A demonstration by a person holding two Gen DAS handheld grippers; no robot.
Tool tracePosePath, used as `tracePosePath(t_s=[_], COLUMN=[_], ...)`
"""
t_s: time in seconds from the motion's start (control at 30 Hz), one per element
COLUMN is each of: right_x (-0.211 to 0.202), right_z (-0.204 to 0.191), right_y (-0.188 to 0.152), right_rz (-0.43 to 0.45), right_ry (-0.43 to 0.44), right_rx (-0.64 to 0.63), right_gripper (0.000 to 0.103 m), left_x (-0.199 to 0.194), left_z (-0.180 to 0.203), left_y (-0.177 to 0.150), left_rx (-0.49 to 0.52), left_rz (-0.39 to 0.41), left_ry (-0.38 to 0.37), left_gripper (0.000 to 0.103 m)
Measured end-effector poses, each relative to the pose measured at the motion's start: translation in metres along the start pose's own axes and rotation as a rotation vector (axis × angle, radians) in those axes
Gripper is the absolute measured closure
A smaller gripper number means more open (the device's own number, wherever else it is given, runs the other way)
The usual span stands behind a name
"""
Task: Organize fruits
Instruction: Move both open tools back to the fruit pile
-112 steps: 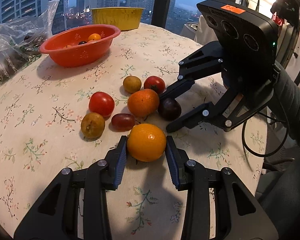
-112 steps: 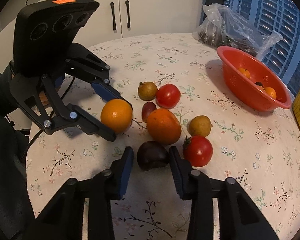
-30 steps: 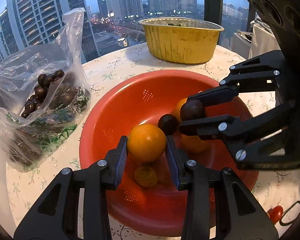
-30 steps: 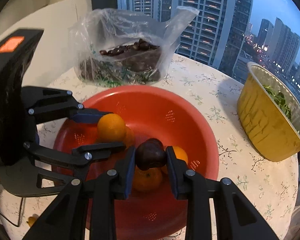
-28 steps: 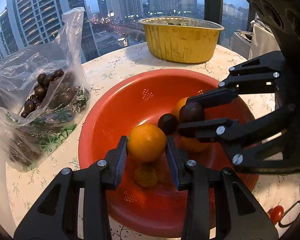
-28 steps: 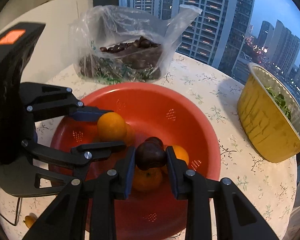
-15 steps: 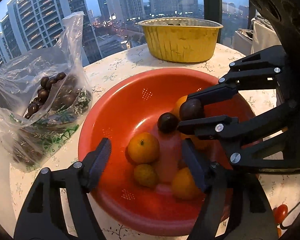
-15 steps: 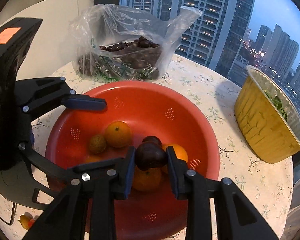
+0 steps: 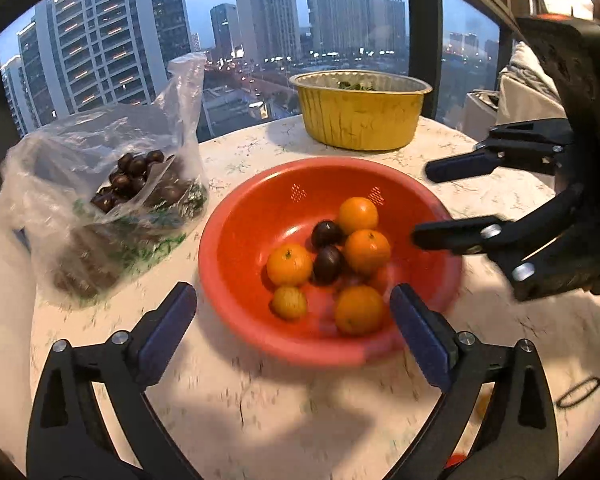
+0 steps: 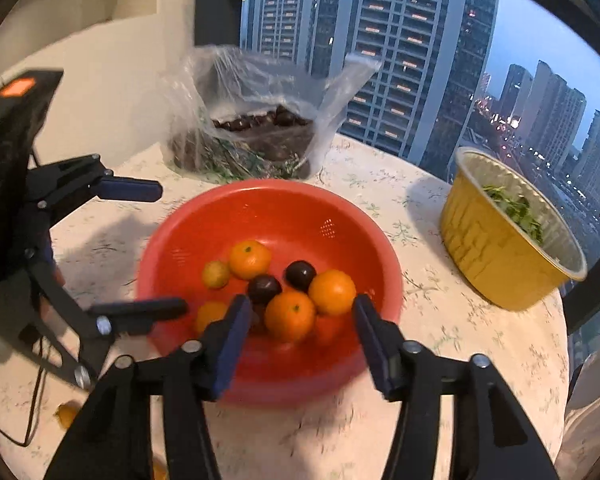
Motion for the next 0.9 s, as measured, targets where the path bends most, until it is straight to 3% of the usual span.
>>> tracePosePath(t_s=[0.3, 0.47, 0.7, 0.9], right_x=[-0.081, -0.111, -0.114, -0.096], right_z=[-0.019, -0.049, -0.09, -0.1], right_y=[-0.071, -0.108, -0.136, -0.154], right_rz=[0.067, 0.086, 0.044, -0.07], right_ry=[0.088, 0.12, 0.17, 0.223], right_rx=[0.087, 0.09, 0.021, 0.06], right_gripper=[0.026, 0.025, 0.026, 0.038], left_x=[-0.054, -0.075, -0.072, -0.067], left_z=[0.025, 0.045, 0.063, 0.073], left_y=[-0.06, -0.101, -0.134, -0.14], left_rx=[-0.019, 0.016, 0.117, 0.198], left_rz=[0.006, -0.021, -0.109, -0.15], left_ry=[-0.075, -0.125, -0.168, -0.221], left_gripper=[0.001, 0.001, 0.001, 0.002])
Point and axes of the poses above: each gripper's, at about its wrist camera, not at the fingertips, and x roughly the way its jaws point, z to its right, y to its top, the point moved 1 cm from there along x, roughly the way its jaws point, and after that the axes turned 9 degrees about -y, right-handed, at the moved point
